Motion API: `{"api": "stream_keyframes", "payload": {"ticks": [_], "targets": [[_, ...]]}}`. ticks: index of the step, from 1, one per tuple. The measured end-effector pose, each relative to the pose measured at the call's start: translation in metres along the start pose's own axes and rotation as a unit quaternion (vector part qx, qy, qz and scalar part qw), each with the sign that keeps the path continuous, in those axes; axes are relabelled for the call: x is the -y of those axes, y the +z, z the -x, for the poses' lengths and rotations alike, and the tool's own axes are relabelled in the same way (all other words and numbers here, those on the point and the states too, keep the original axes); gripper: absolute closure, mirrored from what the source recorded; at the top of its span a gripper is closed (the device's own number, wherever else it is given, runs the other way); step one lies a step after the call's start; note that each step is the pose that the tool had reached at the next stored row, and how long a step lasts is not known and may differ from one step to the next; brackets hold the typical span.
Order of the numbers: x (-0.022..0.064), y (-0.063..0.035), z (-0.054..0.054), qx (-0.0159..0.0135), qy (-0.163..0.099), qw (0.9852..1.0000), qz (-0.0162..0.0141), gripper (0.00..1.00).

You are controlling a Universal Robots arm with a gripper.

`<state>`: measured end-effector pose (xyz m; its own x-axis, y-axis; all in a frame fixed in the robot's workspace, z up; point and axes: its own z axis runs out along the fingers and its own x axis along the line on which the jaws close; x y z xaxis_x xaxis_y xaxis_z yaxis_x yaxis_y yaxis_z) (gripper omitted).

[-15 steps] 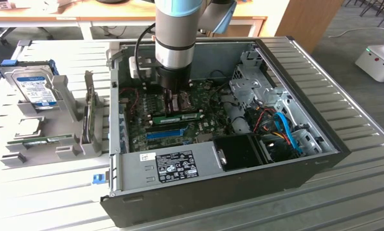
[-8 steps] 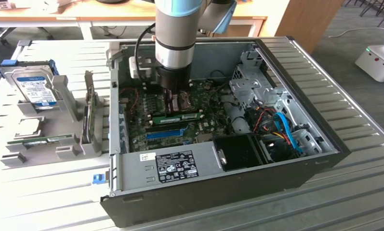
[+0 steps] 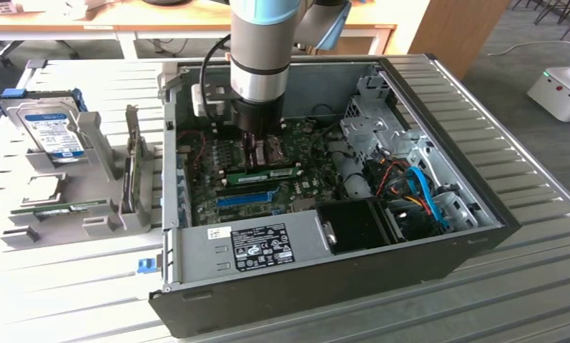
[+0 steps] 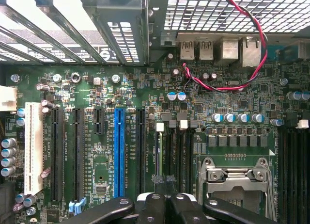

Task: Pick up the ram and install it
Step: 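Press down the ram until it locks into place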

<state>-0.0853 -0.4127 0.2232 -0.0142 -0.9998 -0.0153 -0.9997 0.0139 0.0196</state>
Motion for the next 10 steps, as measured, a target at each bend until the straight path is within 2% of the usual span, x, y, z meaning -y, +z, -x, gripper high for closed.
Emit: {"api": "stream_keyframes", "payload": {"ticks": [10], "targets": [[0.0, 0.0002, 0.0, 0.0001, 0.0, 1.0, 0.0, 0.89]]}}
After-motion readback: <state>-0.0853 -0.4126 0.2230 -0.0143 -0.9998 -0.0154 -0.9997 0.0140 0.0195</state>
